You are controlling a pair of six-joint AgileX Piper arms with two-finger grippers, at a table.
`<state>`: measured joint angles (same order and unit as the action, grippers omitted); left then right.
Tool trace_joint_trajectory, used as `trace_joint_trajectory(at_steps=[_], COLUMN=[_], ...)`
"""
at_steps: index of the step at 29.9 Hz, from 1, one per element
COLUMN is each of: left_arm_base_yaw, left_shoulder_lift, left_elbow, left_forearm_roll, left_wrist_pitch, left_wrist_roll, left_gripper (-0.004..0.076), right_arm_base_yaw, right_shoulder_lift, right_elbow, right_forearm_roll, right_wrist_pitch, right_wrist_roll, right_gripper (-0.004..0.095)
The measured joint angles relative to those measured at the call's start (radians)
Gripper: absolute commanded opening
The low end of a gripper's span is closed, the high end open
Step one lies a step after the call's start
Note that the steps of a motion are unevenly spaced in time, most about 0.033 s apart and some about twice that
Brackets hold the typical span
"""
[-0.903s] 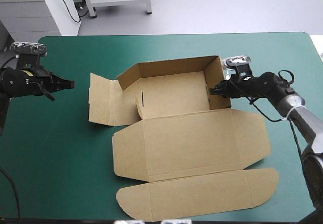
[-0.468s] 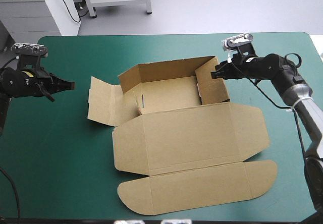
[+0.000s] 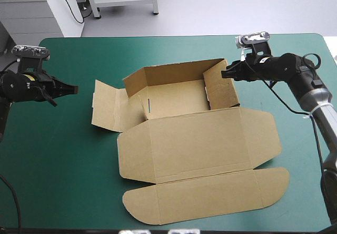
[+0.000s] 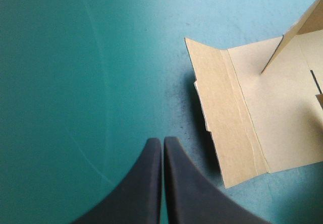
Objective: Fold the box
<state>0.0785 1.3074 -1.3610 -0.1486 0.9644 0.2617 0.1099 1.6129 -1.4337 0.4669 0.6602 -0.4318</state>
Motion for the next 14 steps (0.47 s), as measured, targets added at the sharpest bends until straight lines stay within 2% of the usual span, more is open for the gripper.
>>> trace_joint_trajectory(at_steps=[7, 14], left_arm_base_yaw=[0.000, 0.000], left_shoulder_lift=[0.000, 0.000], left_elbow=[0.000, 0.000], left_forearm_roll=[-0.023, -0.026], left_wrist_pitch=[0.009, 0.012], left_wrist_roll=[0.000, 0.000], left_gripper=[-0.0002, -0.0002], right_arm_base_yaw=[0.000, 0.000], right_shoulder_lift=[0.095, 0.121], right_elbow=[-0.001, -0.001], right_forearm_roll=[-0.018, -0.069], right_wrist_pitch=[0.094, 0.108], right_wrist_roll=[0.011, 0.013], right_gripper=[0.0400, 0.0400])
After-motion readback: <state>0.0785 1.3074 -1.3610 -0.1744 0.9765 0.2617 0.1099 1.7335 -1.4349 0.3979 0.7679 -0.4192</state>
